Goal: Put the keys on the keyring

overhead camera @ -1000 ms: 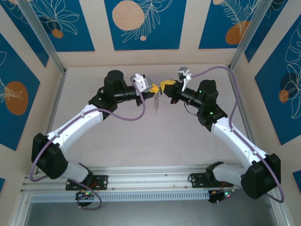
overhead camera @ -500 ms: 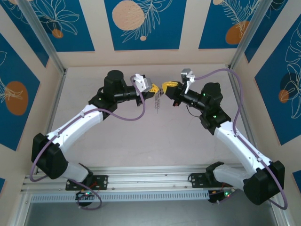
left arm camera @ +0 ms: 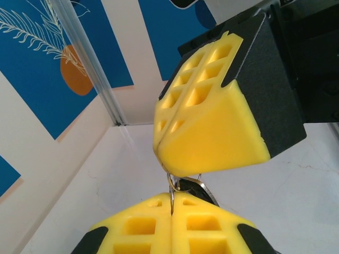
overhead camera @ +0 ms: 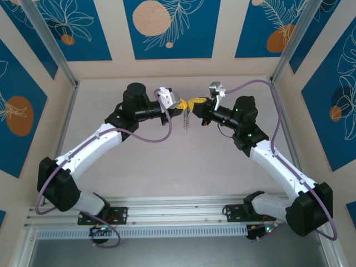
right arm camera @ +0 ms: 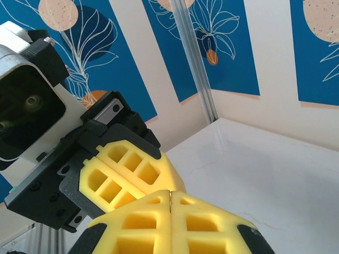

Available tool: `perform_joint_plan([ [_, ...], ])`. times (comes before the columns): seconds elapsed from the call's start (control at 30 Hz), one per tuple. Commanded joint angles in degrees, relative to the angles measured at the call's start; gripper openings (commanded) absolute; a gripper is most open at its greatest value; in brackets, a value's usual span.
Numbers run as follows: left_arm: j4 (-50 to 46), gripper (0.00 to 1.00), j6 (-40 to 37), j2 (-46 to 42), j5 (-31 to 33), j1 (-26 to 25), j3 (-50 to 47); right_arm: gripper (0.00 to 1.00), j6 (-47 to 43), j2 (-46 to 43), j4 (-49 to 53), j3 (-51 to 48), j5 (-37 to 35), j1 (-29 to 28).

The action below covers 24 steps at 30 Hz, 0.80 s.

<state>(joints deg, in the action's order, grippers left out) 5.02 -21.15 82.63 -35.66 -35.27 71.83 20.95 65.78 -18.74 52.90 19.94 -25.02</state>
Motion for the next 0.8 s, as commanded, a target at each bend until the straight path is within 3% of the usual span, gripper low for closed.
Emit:
perform_joint_plan([
  [0.0,2.0,0.00,-0.1,-0.8,-2.0,-0.7,0.7,0.00,0.1,1.2,-0.2,1.1,-0.1,-0.2],
  [0.77,2.2,0.00,-1.1,-1.8,-2.5,-0.7,-0.2,0.00,0.4,4.3,0.6,2.0,-1.5,1.4],
])
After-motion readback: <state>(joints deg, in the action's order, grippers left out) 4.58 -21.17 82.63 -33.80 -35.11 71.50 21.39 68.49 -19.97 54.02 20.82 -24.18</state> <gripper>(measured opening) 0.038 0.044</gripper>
